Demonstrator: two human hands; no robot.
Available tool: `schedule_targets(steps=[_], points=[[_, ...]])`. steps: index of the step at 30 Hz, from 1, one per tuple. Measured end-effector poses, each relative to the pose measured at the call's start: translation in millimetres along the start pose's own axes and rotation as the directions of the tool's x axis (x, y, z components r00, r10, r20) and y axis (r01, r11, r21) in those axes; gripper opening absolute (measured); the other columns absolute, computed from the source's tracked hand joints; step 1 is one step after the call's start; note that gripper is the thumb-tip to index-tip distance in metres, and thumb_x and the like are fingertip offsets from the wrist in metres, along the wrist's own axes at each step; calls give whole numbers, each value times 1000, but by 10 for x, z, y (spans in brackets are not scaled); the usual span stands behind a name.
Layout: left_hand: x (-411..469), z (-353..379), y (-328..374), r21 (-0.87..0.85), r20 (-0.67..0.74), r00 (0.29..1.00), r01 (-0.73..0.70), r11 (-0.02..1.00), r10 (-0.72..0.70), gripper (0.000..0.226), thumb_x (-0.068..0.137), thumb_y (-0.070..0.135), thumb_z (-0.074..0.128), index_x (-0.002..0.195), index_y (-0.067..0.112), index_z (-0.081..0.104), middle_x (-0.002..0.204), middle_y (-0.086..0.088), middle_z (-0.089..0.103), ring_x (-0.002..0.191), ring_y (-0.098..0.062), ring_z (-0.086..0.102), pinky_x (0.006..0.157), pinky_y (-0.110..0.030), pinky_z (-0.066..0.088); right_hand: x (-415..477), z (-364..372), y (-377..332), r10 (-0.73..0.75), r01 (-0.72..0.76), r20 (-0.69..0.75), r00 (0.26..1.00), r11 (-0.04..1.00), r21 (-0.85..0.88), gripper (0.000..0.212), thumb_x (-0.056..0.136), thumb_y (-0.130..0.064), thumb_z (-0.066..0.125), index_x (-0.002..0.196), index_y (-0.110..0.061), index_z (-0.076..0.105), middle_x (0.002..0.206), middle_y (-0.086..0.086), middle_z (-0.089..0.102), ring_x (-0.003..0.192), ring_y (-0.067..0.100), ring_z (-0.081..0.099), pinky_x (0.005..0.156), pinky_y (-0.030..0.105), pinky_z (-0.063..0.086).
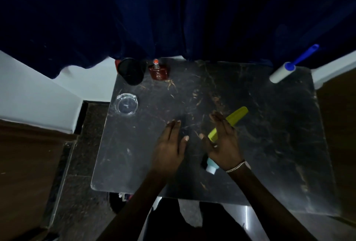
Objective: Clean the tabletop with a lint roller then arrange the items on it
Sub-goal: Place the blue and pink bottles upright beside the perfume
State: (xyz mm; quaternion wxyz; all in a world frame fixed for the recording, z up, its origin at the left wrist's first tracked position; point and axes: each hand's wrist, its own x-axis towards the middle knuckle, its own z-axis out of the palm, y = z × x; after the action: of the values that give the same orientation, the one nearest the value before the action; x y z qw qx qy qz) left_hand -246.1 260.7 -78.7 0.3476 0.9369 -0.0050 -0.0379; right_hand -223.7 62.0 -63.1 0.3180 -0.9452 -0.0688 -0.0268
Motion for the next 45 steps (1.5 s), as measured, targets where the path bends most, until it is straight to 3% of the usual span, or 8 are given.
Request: schedule_targets(steps=[10, 15, 21, 24, 31, 38, 41, 45], points=[[-555, 625, 418, 108, 118, 992, -48, 993, 35, 60, 103, 44, 52, 154, 14, 44, 154, -11, 50, 139, -26, 51, 112, -37, 47, -856, -532, 528, 170, -169, 11, 985, 982, -82, 67, 87, -42, 65, 143, -9, 45, 148, 11, 49, 136, 27, 45, 106, 40, 38], [-578, 899, 571, 76, 258, 954, 135, 988, -151, 62, 100, 39, 59, 154, 14, 42, 146, -12, 53, 130, -32, 56, 104, -44, 52, -991, -637, 686, 255, -256, 122, 959, 967, -13, 52, 88, -29, 71, 133, -7, 55, 130, 11, 61, 113, 24, 61, 100, 22, 41], [-421, 1129, 710, 12, 316, 899, 315, 949, -303, 62, 96, 34, 69, 151, 16, 48, 143, -14, 57, 128, -34, 58, 106, -44, 47, -887, -489, 661, 370, -410, 338, 865, 911, 50, 28, 87, -20, 72, 105, 1, 71, 110, 18, 71, 104, 33, 67, 92, 30, 48], [-374, 1187, 748, -96, 313, 873, 422, 902, -375, 56, 91, 23, 76, 143, 11, 58, 137, -12, 65, 125, -30, 63, 107, -42, 51, -805, -314, 579, 430, -461, 445, 785, 886, -43, 22, 86, -25, 67, 88, -3, 70, 89, 13, 66, 93, 32, 66, 73, 27, 44], [-324, 1101, 589, -253, 317, 815, 565, 785, -485, 31, 83, 15, 83, 109, 2, 72, 106, -14, 76, 96, -26, 71, 81, -29, 52, -706, -29, 505, 539, -599, 464, 703, 800, -21, 18, 84, -15, 64, 94, -2, 71, 100, 15, 73, 99, 31, 67, 73, 27, 42], [-122, 640, 375, -486, 258, 884, 468, 738, -390, 19, 84, 1, 81, 97, 7, 69, 91, -6, 75, 73, -7, 72, 65, -15, 56, -327, 50, 245, 501, -670, 499, 707, 699, 249, 21, 82, -4, 71, 100, 5, 72, 91, 28, 73, 85, 35, 71, 86, 56, 55], [97, 321, 230, -497, 212, 911, 411, 764, -352, 23, 83, 3, 82, 98, 16, 68, 87, 8, 73, 74, 0, 69, 66, -11, 52, -6, 161, 6, 465, -650, 500, 731, 698, 301, 21, 81, -8, 75, 98, 3, 71, 93, 28, 73, 89, 41, 71, 86, 56, 56], [455, -91, -9, -520, 139, 935, 351, 779, -328, 30, 83, 3, 82, 94, 26, 68, 85, 13, 72, 72, 5, 69, 72, -17, 55, 489, 338, -362, 413, -599, 461, 785, 696, 396, 20, 78, -9, 81, 92, -3, 69, 95, 27, 74, 73, 23, 66, 72, 41, 56]])
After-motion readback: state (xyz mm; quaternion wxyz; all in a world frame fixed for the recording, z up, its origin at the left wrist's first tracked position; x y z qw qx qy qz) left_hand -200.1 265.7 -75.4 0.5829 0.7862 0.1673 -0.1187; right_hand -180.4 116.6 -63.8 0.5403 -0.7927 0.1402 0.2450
